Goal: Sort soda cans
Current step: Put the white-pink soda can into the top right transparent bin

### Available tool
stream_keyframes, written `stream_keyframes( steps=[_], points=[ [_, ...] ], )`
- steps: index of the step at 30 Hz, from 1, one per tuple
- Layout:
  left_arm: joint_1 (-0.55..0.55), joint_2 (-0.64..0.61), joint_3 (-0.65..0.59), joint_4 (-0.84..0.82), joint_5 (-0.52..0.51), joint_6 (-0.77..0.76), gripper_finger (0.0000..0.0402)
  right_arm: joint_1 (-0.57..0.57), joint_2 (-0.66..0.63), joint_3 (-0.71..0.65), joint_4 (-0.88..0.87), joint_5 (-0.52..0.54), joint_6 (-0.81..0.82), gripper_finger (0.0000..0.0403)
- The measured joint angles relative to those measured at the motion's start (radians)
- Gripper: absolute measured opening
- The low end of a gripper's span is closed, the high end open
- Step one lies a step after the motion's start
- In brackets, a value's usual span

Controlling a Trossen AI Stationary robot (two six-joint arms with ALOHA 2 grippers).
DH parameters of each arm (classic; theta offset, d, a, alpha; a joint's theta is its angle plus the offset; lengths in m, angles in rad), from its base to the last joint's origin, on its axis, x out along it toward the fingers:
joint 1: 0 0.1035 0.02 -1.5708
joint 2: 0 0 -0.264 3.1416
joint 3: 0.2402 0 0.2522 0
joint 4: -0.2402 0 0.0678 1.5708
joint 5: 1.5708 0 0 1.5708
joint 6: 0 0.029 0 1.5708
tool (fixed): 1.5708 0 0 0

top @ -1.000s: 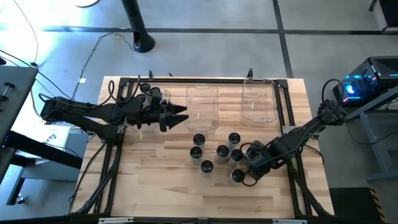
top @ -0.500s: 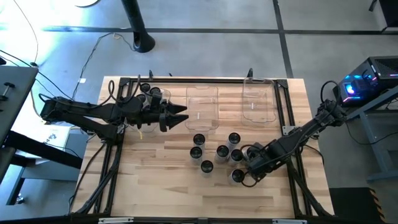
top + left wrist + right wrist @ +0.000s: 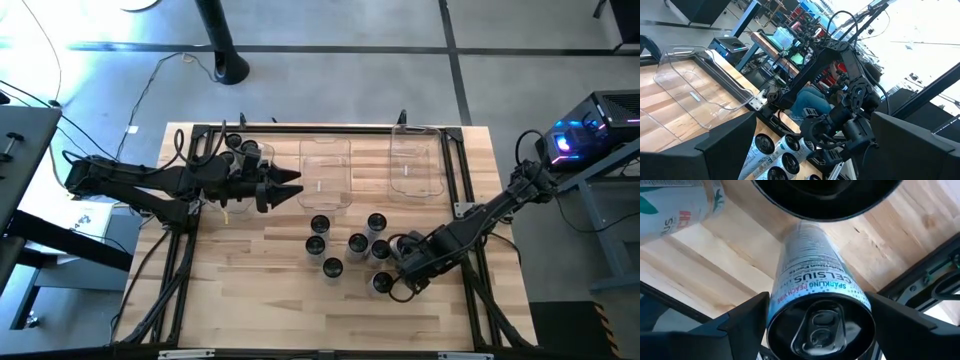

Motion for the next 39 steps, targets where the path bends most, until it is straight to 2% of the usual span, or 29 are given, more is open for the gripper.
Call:
stream_keyframes(
  steps=[7, 12, 18, 23, 27, 32, 39],
  points=[
    [0.000, 0.000, 0.000, 0.000, 0.000, 0.000, 0.0385, 0.007, 0.000, 0.000, 0.004, -0.068, 0.001, 0.0295],
    [0.000, 0.000, 0.000, 0.000, 0.000, 0.000, 0.0385, 0.007, 0.000, 0.000, 0.010, -0.024, 0.001, 0.0289],
    [0.000, 0.000, 0.000, 0.000, 0.000, 0.000, 0.0385, 0.007, -0.001, 0.002, 0.010, -0.007, -0.006, 0.0244],
    [0.002, -0.011, 0.000, 0.003, 0.008, 0.007, 0.0385, 0.026, 0.001, 0.028, -0.011, -0.003, -0.042, 0.0243],
    [0.028, -0.062, 0.000, 0.038, 0.027, 0.061, 0.0385, 0.072, 0.001, 0.163, -0.113, 0.019, -0.052, 0.0243],
    [0.076, -0.151, 0.000, 0.038, -0.006, 0.120, 0.0385, 0.115, -0.001, 0.451, -0.248, 0.113, -0.026, 0.0243],
    [0.126, -0.217, 0.001, -0.004, -0.053, 0.177, 0.0385, 0.079, -0.012, 0.820, -0.240, 0.402, -0.048, 0.0243]
  ],
)
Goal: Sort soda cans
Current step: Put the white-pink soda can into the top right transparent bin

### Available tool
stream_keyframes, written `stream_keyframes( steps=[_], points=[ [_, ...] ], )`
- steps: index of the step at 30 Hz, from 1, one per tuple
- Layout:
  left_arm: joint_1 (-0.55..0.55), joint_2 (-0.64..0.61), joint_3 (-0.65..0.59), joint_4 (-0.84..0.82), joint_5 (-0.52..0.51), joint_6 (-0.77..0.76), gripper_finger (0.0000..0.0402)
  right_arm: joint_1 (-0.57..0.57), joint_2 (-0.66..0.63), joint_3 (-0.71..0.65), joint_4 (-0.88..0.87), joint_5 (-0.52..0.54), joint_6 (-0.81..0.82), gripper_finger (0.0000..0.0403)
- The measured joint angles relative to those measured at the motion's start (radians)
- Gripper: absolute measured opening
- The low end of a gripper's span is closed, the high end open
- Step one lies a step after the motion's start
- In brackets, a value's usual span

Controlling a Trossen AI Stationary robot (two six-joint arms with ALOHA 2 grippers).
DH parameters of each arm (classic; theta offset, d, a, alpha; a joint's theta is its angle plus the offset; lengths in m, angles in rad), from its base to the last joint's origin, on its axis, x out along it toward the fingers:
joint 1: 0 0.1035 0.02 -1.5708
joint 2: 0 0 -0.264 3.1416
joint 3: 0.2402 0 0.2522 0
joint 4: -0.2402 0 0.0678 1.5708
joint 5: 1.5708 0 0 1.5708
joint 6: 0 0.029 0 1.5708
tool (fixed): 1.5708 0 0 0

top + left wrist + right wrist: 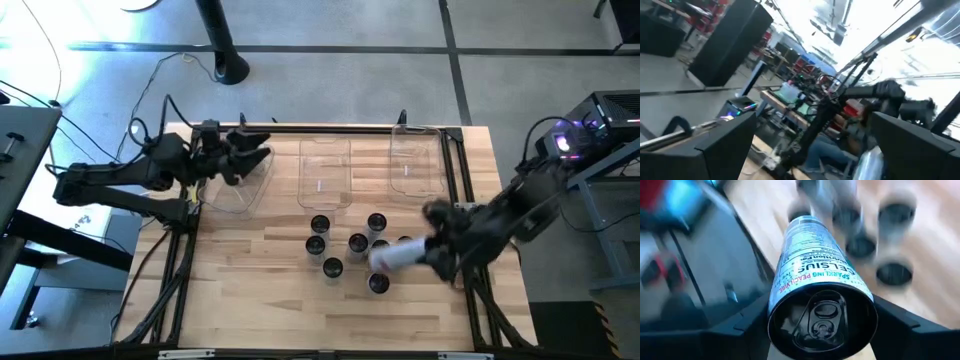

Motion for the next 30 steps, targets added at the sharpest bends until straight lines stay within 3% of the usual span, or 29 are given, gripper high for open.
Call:
stream_keyframes(
  steps=[6, 10, 20, 24, 30],
  points=[
    [0.047, -0.004, 0.000, -0.064, 0.058, 0.041, 0.0385, -0.135, 0.000, 0.120, -0.004, 0.135, -0.076, 0.0243],
    [0.105, -0.004, 0.000, -0.071, 0.136, 0.093, 0.0385, -0.334, -0.002, 0.113, 0.001, 0.226, -0.165, 0.0243],
    [0.328, -0.024, 0.000, -0.147, 0.522, 0.094, 0.0385, -0.856, 0.023, -0.127, -0.002, 0.032, -0.399, 0.0243],
    [0.374, -0.027, -0.001, -0.179, 0.587, 0.077, 0.0385, -0.993, 0.021, -0.174, -0.006, 0.023, -0.505, 0.0243],
    [0.407, -0.023, -0.001, -0.172, 0.593, 0.066, 0.0385, -1.193, 0.026, -0.176, -0.001, 0.026, -0.624, 0.0243]
  ],
)
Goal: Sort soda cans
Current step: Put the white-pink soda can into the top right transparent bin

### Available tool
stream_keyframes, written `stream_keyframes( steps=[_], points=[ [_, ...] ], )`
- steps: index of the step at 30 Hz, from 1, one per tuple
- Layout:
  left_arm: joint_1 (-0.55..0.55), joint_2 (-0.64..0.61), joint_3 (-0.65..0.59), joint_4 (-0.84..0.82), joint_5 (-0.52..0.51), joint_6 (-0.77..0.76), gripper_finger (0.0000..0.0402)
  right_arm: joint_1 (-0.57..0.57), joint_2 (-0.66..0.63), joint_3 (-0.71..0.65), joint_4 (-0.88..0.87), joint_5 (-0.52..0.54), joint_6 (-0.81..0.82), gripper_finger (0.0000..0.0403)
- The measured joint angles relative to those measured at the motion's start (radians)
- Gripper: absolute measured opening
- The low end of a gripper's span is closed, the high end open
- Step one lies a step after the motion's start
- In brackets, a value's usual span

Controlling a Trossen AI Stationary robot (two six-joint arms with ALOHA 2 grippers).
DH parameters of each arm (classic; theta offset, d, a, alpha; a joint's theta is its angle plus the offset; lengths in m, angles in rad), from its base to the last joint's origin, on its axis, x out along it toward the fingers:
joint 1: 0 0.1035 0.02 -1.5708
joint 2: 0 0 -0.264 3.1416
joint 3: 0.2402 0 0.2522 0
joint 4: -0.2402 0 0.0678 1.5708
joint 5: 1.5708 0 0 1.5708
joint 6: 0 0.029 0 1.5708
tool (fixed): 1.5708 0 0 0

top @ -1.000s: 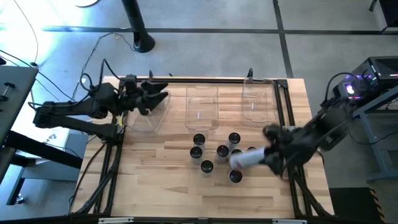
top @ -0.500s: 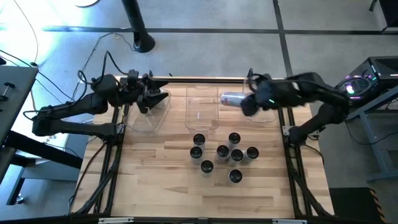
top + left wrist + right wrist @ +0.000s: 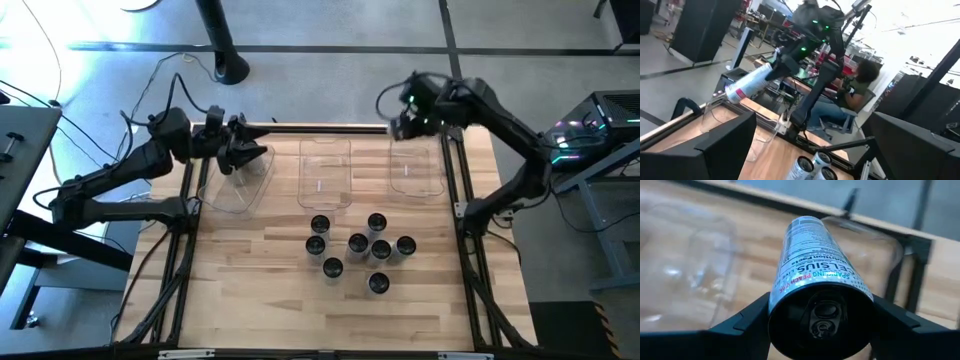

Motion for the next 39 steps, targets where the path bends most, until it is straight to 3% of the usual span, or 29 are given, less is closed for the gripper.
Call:
stream_keyframes(
  steps=[3, 9, 20, 25, 31, 39],
  points=[
    [0.011, 0.000, 0.000, 0.012, -0.004, -0.009, 0.0385, -0.088, 0.015, -0.020, 0.001, -0.009, -0.057, 0.0243],
    [0.018, 0.000, 0.000, 0.027, -0.008, -0.035, 0.0385, -0.217, 0.034, -0.153, 0.001, -0.137, -0.222, 0.0243],
    [0.018, 0.002, 0.000, 0.027, -0.076, -0.032, 0.0385, -0.317, 0.034, -0.424, 0.062, -0.123, -0.339, 0.0243],
    [0.018, 0.007, 0.000, 0.027, -0.080, -0.035, 0.0385, -0.346, 0.034, -0.446, 0.184, -0.125, -0.372, 0.0243],
    [0.018, 0.012, 0.000, 0.027, -0.082, -0.052, 0.0385, -0.408, 0.066, -0.449, 0.157, -0.114, -0.382, 0.0243],
    [0.018, 0.012, 0.000, 0.027, -0.098, -0.054, 0.0385, -0.465, 0.078, -0.447, 0.242, -0.219, -0.388, 0.0243]
  ],
)
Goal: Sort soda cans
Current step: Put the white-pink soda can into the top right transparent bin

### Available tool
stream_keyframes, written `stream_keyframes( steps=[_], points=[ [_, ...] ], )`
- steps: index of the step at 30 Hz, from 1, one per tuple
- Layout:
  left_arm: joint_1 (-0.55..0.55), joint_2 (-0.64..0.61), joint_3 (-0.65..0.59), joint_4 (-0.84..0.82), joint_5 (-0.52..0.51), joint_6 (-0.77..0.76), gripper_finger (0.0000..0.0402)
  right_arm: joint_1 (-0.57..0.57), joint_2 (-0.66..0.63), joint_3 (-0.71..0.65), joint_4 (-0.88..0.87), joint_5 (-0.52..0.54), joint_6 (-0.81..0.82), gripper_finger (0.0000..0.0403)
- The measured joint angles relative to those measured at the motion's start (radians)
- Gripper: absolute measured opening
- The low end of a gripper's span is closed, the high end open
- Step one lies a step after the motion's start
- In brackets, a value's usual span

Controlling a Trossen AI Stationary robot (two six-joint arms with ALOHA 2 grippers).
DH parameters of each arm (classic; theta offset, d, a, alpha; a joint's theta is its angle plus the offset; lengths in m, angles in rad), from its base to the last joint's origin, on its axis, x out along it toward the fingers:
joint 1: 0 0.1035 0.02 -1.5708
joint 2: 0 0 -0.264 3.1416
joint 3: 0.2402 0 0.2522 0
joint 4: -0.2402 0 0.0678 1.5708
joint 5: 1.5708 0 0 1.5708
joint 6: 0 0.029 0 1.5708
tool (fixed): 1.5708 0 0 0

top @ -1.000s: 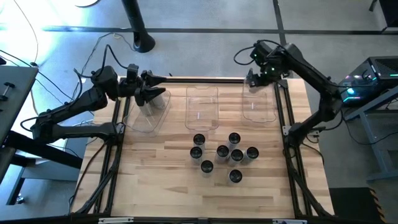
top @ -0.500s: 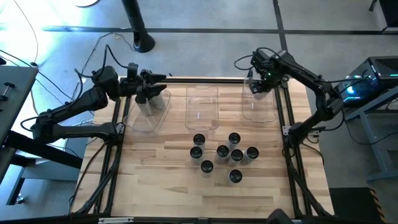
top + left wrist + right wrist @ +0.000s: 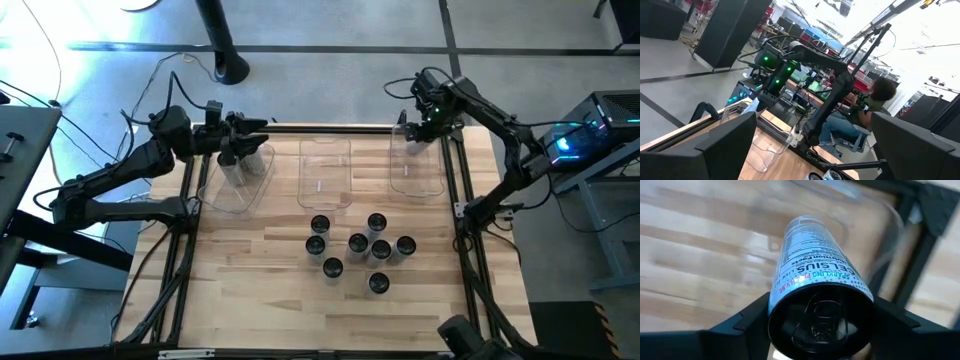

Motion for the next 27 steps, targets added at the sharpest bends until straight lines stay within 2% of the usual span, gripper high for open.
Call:
stream_keyframes(
  steps=[4, 11, 17, 27],
  points=[
    [0.000, 0.000, 0.000, -0.001, 0.000, -0.004, 0.0385, -0.026, 0.033, 0.000, -0.049, 0.002, -0.014, 0.0243],
    [0.000, 0.000, 0.000, -0.002, -0.002, -0.004, 0.0385, -0.032, 0.065, 0.000, -0.020, -0.027, -0.021, 0.0244],
    [0.000, 0.000, 0.000, -0.011, -0.002, -0.004, 0.0385, -0.032, 0.067, 0.000, -0.019, -0.031, -0.030, 0.0270],
    [0.000, 0.000, 0.000, -0.041, -0.002, 0.002, 0.0385, -0.032, 0.067, 0.000, -0.011, -0.027, -0.013, 0.0277]
  ],
)
